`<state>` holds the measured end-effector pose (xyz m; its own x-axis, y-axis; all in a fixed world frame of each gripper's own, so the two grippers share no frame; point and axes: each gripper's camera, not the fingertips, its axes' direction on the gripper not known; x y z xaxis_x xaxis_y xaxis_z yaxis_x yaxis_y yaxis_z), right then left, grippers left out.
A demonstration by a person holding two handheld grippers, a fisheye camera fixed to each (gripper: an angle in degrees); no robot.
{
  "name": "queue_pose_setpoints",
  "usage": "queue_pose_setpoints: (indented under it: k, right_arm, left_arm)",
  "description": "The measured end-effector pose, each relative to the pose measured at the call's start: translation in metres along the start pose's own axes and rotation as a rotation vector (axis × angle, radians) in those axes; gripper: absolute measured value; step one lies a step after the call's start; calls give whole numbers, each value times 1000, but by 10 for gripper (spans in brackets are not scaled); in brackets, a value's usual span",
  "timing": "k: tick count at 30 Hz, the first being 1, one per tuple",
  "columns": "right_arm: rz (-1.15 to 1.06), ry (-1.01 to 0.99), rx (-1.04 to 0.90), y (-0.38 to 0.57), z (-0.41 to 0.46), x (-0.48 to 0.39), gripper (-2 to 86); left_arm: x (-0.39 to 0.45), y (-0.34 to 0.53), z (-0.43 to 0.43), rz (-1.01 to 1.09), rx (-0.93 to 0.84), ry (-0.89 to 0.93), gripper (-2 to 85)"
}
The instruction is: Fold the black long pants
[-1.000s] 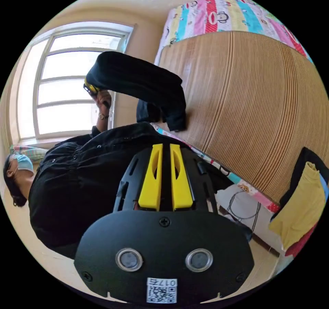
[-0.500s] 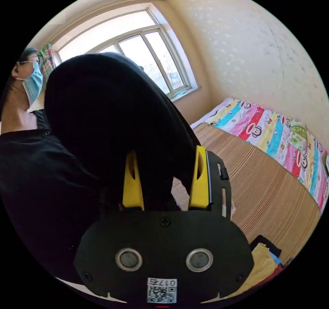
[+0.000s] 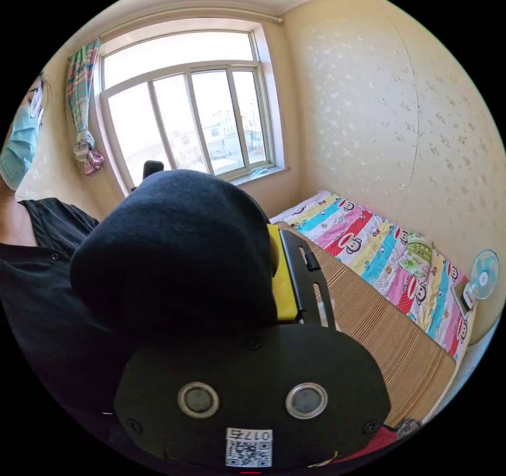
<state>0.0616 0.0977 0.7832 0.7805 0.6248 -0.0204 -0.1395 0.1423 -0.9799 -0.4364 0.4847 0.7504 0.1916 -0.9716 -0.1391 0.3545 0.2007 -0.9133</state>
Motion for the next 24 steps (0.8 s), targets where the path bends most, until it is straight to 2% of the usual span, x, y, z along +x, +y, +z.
queue_pose_setpoints:
  k: [2,4,6,14,16,18,19,22,24]
  right_arm:
    - [-22,-33,74,-16,-21,4,90]
    - [-26,-98,150,-27,-40,13,90]
    - [-29,-156,232,-39,-60,23,90]
    - [-237,-387,497,-81,-120,24,91]
    - [-309,-473,519,-86,-122,21,91]
    - [-386,-556,519,-90,-120,15,92]
    - [-430,-606,515,-91,-117,9,92]
    - [-523,-722,473,-89,-105,-6,93]
    - [-567,-761,434,-85,-98,-15,94]
  left_arm:
    - [-19,9,-25,-80,73,-104,7]
    - [-55,20,-52,-254,108,-205,3]
    - [-85,28,-67,-388,121,-189,15]
    - [-214,72,-57,-860,155,159,154]
    - [-261,98,-34,-1032,259,423,180]
    - [-291,121,-13,-1195,347,577,196]
    - [-308,134,-1,-1283,413,627,205]
    - [-342,154,22,-1363,628,728,210]
    - [-362,158,34,-1378,638,744,206]
